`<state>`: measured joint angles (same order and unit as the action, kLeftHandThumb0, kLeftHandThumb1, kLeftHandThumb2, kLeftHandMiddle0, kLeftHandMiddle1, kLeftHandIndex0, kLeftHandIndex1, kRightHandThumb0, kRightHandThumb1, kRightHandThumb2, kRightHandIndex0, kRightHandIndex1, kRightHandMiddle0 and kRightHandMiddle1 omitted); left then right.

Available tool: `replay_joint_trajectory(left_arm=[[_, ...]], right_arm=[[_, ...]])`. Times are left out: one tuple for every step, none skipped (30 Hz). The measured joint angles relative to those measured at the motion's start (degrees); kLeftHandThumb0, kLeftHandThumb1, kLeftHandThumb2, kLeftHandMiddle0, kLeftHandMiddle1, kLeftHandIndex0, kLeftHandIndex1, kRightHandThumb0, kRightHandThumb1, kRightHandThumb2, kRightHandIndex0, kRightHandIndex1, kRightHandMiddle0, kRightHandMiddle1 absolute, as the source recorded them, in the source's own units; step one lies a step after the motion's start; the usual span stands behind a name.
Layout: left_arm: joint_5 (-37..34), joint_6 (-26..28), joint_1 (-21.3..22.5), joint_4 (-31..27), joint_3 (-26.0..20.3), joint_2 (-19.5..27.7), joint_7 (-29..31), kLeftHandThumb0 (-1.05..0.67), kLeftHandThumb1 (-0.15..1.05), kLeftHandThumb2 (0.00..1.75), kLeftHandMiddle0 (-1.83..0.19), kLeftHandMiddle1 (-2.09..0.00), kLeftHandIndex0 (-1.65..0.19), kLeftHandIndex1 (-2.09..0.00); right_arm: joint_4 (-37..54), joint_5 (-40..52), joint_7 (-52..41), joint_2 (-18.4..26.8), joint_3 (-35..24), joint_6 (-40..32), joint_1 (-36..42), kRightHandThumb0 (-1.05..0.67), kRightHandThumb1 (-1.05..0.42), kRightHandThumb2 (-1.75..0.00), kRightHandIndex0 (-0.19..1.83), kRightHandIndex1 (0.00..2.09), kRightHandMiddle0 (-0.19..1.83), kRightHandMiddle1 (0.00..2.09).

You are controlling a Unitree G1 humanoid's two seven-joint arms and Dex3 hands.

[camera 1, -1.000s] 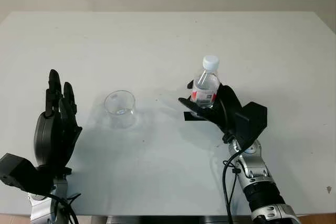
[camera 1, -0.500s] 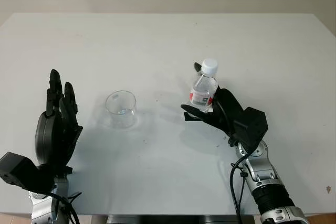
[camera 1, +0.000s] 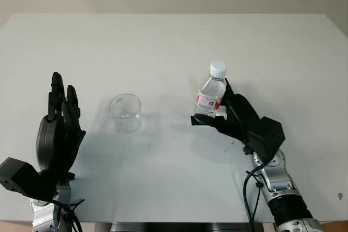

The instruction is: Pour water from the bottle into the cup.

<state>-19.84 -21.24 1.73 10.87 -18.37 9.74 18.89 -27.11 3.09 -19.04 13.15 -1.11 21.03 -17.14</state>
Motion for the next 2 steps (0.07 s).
replay_joint_trajectory(left_arm=[[0.0, 0.0, 0.0, 0.0, 0.0, 0.0, 0.0, -0.69, 1.05, 0.79, 0.19, 0.00, 0.19, 0.00], [0.0, 0.0, 0.0, 0.0, 0.0, 0.0, 0.1, -0.69, 1.05, 0.79, 0.19, 0.00, 0.19, 0.00]], right_arm=[[0.6, 1.5, -1.1, 0.1, -0.5, -0.6, 0.1, -0.97, -0.99, -0.06, -0.19, 0.00, -0.19, 0.00], [1.3, 3.0, -2.2, 0.1, -1.1, -1.2, 0.4, -0.96, -0.99, -0.06, -0.19, 0.00, -0.19, 0.00]])
